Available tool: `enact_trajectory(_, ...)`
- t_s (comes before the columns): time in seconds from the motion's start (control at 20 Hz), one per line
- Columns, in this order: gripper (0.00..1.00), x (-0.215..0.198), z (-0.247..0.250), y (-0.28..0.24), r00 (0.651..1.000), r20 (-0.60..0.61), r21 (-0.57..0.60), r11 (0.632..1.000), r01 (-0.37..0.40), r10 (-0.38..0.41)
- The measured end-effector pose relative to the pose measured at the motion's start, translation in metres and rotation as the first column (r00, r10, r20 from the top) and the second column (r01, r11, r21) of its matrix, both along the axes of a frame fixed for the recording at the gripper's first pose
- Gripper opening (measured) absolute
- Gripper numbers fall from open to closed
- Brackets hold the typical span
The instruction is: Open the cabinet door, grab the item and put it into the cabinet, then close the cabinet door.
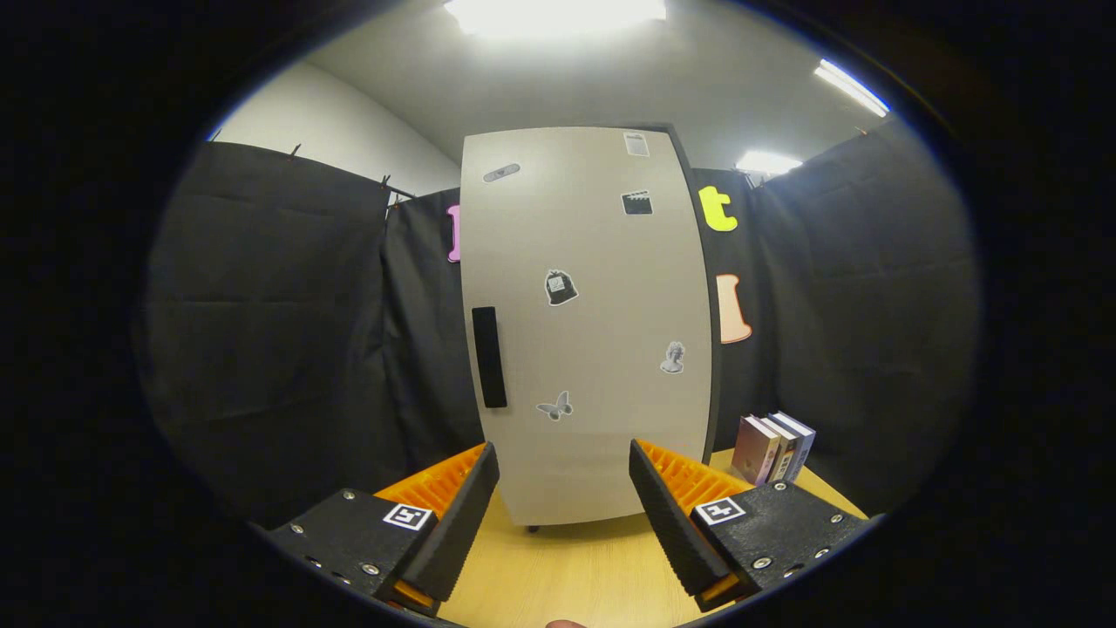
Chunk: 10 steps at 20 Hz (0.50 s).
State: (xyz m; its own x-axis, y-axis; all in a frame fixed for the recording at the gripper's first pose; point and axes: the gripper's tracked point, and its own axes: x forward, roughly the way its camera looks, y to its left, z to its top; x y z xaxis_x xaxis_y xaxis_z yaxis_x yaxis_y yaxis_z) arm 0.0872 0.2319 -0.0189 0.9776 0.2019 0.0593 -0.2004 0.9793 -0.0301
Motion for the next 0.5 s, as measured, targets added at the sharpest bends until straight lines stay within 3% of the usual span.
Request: enact_trajectory(0.5,0.93,-0.0007,-0.0006,0.0010,1.000,-0.002,-0.007,1.000,0.005,-0.005)
